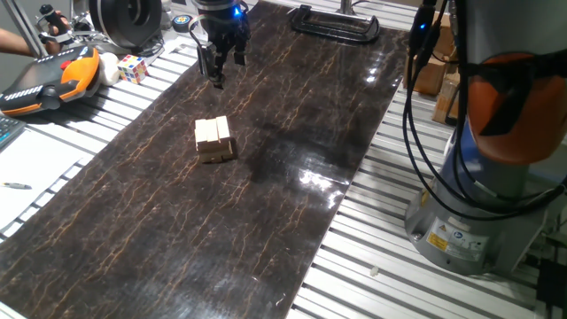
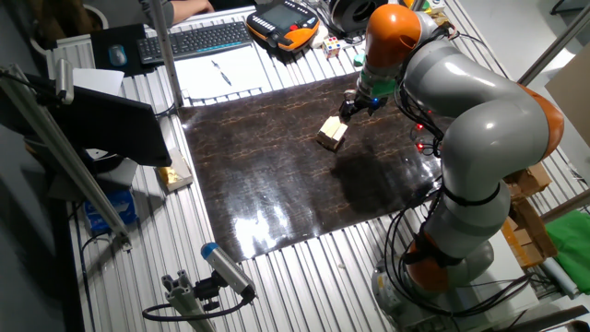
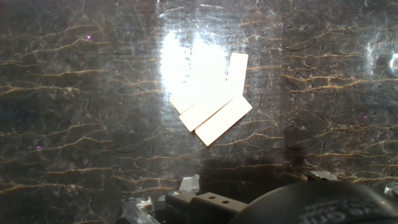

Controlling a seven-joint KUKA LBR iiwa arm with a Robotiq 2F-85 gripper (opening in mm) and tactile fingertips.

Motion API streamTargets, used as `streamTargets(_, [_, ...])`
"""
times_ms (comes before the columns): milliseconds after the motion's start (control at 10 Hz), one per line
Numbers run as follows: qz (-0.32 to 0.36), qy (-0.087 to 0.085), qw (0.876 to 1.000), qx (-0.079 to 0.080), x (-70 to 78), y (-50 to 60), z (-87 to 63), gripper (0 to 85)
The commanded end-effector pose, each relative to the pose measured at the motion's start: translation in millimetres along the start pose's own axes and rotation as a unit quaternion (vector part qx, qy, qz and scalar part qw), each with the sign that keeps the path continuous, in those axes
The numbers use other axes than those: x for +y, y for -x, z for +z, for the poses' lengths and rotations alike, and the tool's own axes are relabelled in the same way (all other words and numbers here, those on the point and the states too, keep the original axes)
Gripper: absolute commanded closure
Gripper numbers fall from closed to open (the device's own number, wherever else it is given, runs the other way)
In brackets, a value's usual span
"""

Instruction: Play Jenga

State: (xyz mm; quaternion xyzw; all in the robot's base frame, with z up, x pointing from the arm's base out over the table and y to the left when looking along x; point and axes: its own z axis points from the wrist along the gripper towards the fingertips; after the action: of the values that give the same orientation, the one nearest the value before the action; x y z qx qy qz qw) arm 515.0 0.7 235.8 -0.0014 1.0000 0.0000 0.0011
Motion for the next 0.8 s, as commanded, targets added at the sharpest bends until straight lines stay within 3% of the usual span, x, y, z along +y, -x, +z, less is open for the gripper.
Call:
streamTargets(0, [0.0, 0.0, 1.0, 0.0, 0.0, -0.1, 0.1, 1.0])
streamTargets(100, [-0.16, -0.082, 0.97, 0.162, 0.0, 0.0, -0.1, 84.3])
streamTargets(500, [-0.159, -0.081, 0.971, 0.161, 0.0, -0.1, -0.1, 84.3])
streamTargets(700, [-0.153, -0.079, 0.973, 0.15, -0.3, -0.7, 0.0, 84.3])
